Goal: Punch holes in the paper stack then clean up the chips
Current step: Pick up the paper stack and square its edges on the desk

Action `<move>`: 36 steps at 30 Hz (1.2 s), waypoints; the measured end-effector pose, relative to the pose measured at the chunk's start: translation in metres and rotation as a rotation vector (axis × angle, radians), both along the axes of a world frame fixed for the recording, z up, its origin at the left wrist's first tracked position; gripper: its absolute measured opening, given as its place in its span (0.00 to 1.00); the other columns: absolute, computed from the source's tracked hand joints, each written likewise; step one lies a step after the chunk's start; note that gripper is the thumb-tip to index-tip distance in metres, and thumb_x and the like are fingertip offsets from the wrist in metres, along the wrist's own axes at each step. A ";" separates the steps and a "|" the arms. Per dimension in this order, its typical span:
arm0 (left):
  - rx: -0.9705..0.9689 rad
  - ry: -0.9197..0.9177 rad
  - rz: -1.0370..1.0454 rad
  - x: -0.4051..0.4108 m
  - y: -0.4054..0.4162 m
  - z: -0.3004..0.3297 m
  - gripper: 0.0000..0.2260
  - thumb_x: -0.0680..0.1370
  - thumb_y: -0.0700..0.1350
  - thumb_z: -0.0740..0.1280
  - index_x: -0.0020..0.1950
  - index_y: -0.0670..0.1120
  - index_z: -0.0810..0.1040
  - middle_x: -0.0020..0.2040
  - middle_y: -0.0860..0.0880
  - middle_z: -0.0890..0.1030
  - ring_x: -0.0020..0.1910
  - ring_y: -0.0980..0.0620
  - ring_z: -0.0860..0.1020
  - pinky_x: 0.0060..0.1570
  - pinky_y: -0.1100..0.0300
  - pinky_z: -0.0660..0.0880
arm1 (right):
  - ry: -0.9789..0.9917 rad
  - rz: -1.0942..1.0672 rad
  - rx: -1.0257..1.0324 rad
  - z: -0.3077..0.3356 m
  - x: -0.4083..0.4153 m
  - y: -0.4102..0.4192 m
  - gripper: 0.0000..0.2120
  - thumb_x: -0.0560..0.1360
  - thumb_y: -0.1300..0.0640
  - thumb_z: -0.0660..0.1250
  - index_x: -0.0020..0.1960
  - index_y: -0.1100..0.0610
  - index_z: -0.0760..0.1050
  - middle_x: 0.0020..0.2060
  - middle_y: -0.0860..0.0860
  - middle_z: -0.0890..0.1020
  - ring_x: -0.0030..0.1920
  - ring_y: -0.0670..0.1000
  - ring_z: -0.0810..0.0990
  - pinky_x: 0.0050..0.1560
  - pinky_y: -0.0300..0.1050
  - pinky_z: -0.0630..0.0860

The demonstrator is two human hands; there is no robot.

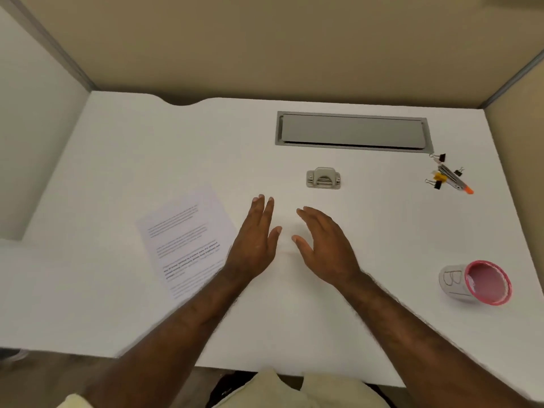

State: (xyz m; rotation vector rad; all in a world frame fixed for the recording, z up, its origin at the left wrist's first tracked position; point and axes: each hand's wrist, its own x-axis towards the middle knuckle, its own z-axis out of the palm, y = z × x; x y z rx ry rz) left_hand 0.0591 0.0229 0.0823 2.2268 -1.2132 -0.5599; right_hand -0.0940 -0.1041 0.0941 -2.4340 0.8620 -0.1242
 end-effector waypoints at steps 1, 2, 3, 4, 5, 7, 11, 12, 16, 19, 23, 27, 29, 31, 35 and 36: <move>0.012 -0.013 0.019 0.006 0.015 -0.003 0.30 0.89 0.52 0.57 0.88 0.46 0.50 0.88 0.47 0.48 0.87 0.50 0.45 0.86 0.49 0.51 | 0.006 0.019 0.003 -0.002 0.007 0.011 0.28 0.84 0.44 0.66 0.81 0.51 0.67 0.79 0.49 0.71 0.79 0.51 0.68 0.79 0.46 0.62; 0.021 -0.028 0.038 0.011 0.029 -0.006 0.30 0.89 0.52 0.58 0.88 0.46 0.50 0.88 0.47 0.48 0.87 0.49 0.45 0.86 0.50 0.50 | 0.016 0.031 0.010 -0.004 0.014 0.021 0.28 0.84 0.44 0.66 0.81 0.51 0.67 0.80 0.49 0.70 0.80 0.51 0.68 0.79 0.46 0.62; 0.028 -0.045 0.059 0.016 0.043 -0.009 0.31 0.88 0.52 0.59 0.88 0.46 0.50 0.88 0.46 0.48 0.87 0.49 0.46 0.86 0.51 0.49 | 0.030 0.038 0.021 -0.006 0.021 0.031 0.28 0.84 0.44 0.66 0.81 0.50 0.66 0.80 0.48 0.70 0.80 0.51 0.67 0.79 0.45 0.61; 0.037 -0.060 0.084 0.021 0.056 -0.012 0.31 0.88 0.53 0.59 0.88 0.46 0.50 0.88 0.46 0.48 0.87 0.49 0.46 0.86 0.52 0.48 | 0.041 0.045 0.028 -0.008 0.027 0.039 0.28 0.84 0.44 0.66 0.81 0.50 0.66 0.80 0.48 0.69 0.80 0.51 0.67 0.78 0.45 0.60; 0.049 -0.069 0.108 0.025 0.069 -0.015 0.32 0.88 0.53 0.60 0.88 0.46 0.51 0.88 0.46 0.48 0.88 0.48 0.46 0.86 0.51 0.48 | 0.050 0.057 0.031 -0.011 0.033 0.047 0.29 0.84 0.44 0.66 0.81 0.50 0.65 0.80 0.48 0.69 0.80 0.51 0.67 0.78 0.45 0.61; 0.069 -0.077 0.153 0.034 0.092 -0.021 0.33 0.87 0.54 0.61 0.88 0.46 0.51 0.88 0.45 0.48 0.88 0.47 0.47 0.86 0.48 0.51 | 0.066 0.085 0.036 -0.015 0.046 0.062 0.29 0.84 0.45 0.66 0.82 0.50 0.65 0.80 0.48 0.69 0.80 0.51 0.67 0.79 0.46 0.62; 0.099 -0.103 0.270 0.052 0.133 -0.028 0.35 0.86 0.55 0.64 0.87 0.45 0.53 0.88 0.44 0.51 0.88 0.44 0.50 0.85 0.48 0.54 | 0.078 0.112 0.060 -0.022 0.069 0.087 0.29 0.82 0.48 0.68 0.81 0.53 0.67 0.79 0.51 0.71 0.78 0.53 0.69 0.79 0.50 0.65; 0.129 -0.119 0.301 0.056 0.143 -0.030 0.36 0.85 0.57 0.65 0.88 0.45 0.53 0.88 0.43 0.51 0.87 0.44 0.50 0.85 0.47 0.54 | 0.089 0.119 0.066 -0.024 0.074 0.093 0.29 0.82 0.48 0.68 0.81 0.54 0.67 0.79 0.51 0.71 0.78 0.54 0.69 0.79 0.50 0.65; 0.274 -0.189 0.405 0.070 0.177 -0.037 0.41 0.83 0.63 0.65 0.87 0.43 0.54 0.87 0.39 0.55 0.86 0.39 0.55 0.83 0.43 0.59 | 0.154 0.149 0.057 -0.031 0.093 0.109 0.30 0.82 0.49 0.69 0.81 0.57 0.67 0.79 0.54 0.70 0.79 0.56 0.67 0.80 0.51 0.63; 0.337 -0.193 0.499 0.074 0.195 -0.040 0.43 0.80 0.66 0.68 0.85 0.40 0.60 0.80 0.36 0.67 0.79 0.36 0.67 0.74 0.41 0.70 | 0.209 0.140 0.074 -0.036 0.104 0.117 0.31 0.82 0.49 0.69 0.81 0.58 0.66 0.79 0.55 0.69 0.80 0.57 0.66 0.80 0.52 0.63; 0.320 -0.144 0.622 0.073 0.207 -0.045 0.40 0.75 0.66 0.74 0.74 0.38 0.71 0.64 0.37 0.77 0.62 0.38 0.75 0.58 0.43 0.77 | 0.251 0.049 0.137 -0.039 0.116 0.126 0.34 0.81 0.48 0.70 0.81 0.59 0.64 0.78 0.56 0.68 0.78 0.58 0.67 0.78 0.55 0.66; 0.316 -0.008 0.717 0.072 0.207 -0.049 0.40 0.72 0.63 0.79 0.69 0.36 0.72 0.61 0.38 0.76 0.60 0.37 0.74 0.57 0.43 0.77 | 0.326 -0.086 0.171 -0.041 0.127 0.132 0.38 0.78 0.44 0.73 0.81 0.58 0.63 0.75 0.57 0.69 0.75 0.61 0.67 0.72 0.60 0.71; 0.312 0.050 0.749 0.072 0.205 -0.049 0.40 0.70 0.62 0.81 0.67 0.37 0.71 0.61 0.39 0.74 0.62 0.38 0.73 0.57 0.44 0.76 | 0.360 -0.125 0.191 -0.042 0.132 0.133 0.39 0.77 0.43 0.74 0.80 0.57 0.63 0.73 0.57 0.69 0.74 0.61 0.67 0.69 0.61 0.72; 0.310 0.105 0.779 0.073 0.202 -0.048 0.40 0.70 0.62 0.81 0.67 0.38 0.69 0.63 0.40 0.72 0.64 0.39 0.71 0.58 0.44 0.76 | 0.376 -0.162 0.230 -0.043 0.137 0.135 0.39 0.76 0.42 0.75 0.79 0.56 0.63 0.72 0.58 0.70 0.74 0.62 0.67 0.68 0.61 0.73; 0.345 0.130 0.790 0.076 0.195 -0.045 0.39 0.70 0.58 0.82 0.68 0.38 0.69 0.65 0.40 0.71 0.66 0.39 0.70 0.58 0.45 0.77 | 0.398 -0.234 0.320 -0.043 0.148 0.136 0.40 0.74 0.42 0.77 0.78 0.57 0.65 0.71 0.59 0.71 0.74 0.62 0.69 0.69 0.59 0.72; 0.350 0.126 0.787 0.076 0.194 -0.045 0.39 0.70 0.57 0.82 0.68 0.37 0.68 0.65 0.39 0.71 0.66 0.39 0.70 0.58 0.45 0.77 | 0.395 -0.259 0.352 -0.043 0.150 0.136 0.41 0.74 0.42 0.77 0.78 0.57 0.65 0.71 0.59 0.71 0.74 0.62 0.69 0.70 0.58 0.72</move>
